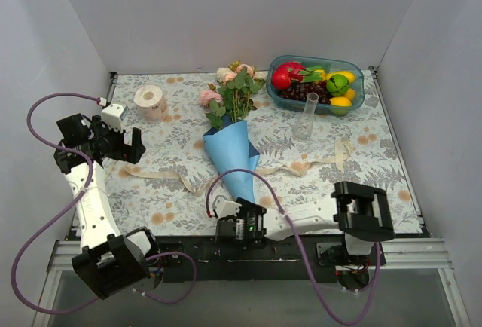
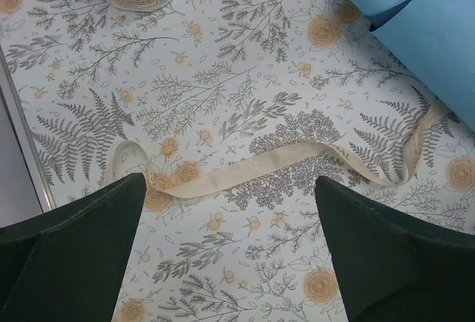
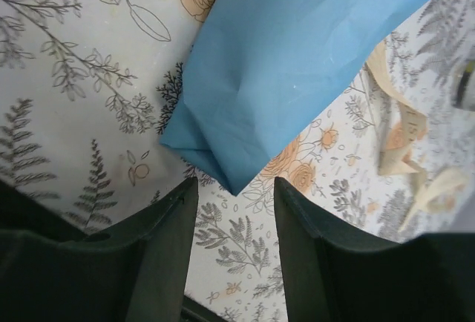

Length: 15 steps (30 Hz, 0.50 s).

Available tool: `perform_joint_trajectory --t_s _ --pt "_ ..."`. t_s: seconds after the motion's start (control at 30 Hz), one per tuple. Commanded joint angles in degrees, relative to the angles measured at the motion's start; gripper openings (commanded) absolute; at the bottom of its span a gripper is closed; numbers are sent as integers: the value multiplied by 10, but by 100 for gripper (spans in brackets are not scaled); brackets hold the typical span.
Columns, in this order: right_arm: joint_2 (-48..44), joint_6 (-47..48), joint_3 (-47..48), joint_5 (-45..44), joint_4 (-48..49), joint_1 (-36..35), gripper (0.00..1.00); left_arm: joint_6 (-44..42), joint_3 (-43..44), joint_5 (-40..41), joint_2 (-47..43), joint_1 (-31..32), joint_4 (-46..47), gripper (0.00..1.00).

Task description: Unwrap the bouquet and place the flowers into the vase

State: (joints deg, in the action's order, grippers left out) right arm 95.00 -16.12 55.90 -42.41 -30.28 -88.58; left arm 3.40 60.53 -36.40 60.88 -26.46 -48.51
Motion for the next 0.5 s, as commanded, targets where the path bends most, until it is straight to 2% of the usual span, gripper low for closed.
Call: perform_joint_trajectory --t_s 0.0,0.13,0.27,0.47 --pt "69 -3 57 -161 -91 -13 53 -3 6 -9 -14 -1 -11 98" --pt "67 28 65 -155 -44 -27 52 -2 7 -11 -15 0 -13 98" --pt "67 30 82 -166 -43 -49 52 -6 3 -10 -14 -1 -12 98" --pt "54 59 65 -124 17 -68 51 -5 4 -10 -12 -1 -11 98"
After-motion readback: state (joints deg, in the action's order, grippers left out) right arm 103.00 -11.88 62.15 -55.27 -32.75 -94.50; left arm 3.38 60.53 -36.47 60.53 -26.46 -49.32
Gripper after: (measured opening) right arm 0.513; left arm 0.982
